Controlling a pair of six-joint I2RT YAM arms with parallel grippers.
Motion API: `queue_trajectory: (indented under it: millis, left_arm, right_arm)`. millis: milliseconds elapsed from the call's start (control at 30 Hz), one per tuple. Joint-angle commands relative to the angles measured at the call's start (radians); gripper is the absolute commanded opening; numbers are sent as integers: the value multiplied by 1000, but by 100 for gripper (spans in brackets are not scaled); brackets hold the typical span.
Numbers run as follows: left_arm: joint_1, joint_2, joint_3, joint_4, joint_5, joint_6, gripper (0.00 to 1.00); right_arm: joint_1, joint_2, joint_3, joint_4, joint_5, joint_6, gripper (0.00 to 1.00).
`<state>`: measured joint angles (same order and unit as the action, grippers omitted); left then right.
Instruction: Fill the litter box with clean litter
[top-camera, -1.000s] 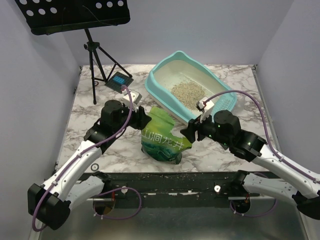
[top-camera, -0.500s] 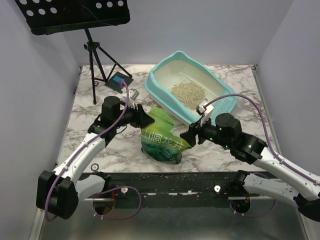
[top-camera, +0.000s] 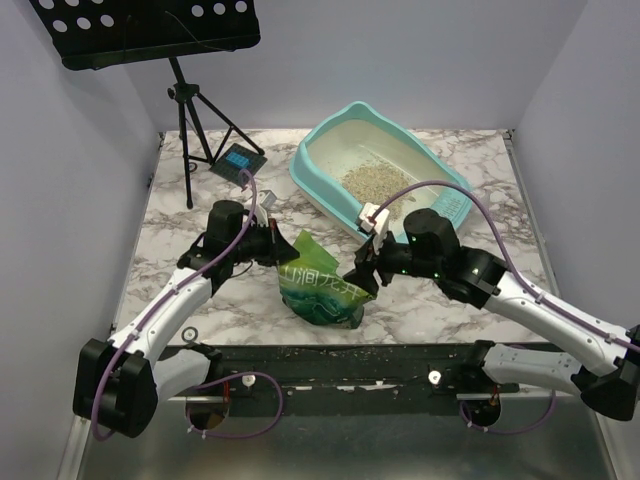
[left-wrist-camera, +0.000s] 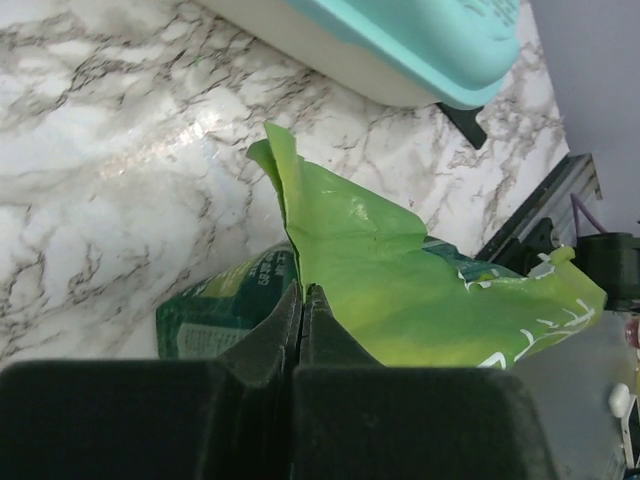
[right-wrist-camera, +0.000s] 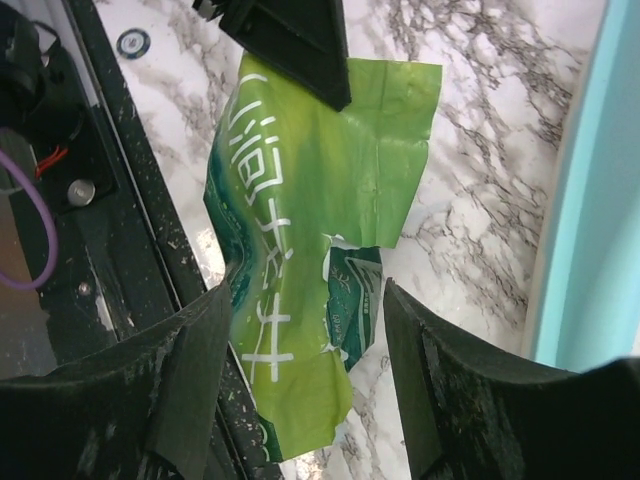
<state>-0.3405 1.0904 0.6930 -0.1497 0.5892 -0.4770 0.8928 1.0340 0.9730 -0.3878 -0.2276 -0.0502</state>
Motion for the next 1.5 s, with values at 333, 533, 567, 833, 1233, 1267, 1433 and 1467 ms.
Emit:
queue_trajectory:
  millis: [333, 533, 567, 833, 1233, 1267, 1433, 1467]
  left_arm:
    - [17, -26, -6, -163, -105, 24, 0]
    - [18, -38, -21, -165, -92, 31, 0]
    - [18, -43, -21, -165, -92, 31, 0]
    - [24, -73, -18, -168, -92, 31, 1]
    - [29, -202, -4, -149, -92, 78, 39]
    - [23, -231, 8, -159, -132, 93, 44]
    - [-67, -362, 42, -156, -221, 204, 50]
    - [-96, -360, 46, -157, -194, 228, 50]
  right_arm:
    - [46, 199, 96, -57, -96, -194, 70]
    - [47, 248, 81, -56, -118, -217, 70]
    - [47, 253, 70, -57, -118, -220, 70]
    - [46, 322, 36, -143, -104, -214, 46]
    - [-34, 230, -5, -212, -101, -361, 0]
    - [-44, 221, -3, -221, -114, -379, 0]
    - [-109, 176, 29, -296, -183, -502, 0]
    - [-115, 170, 42, -316, -205, -531, 0]
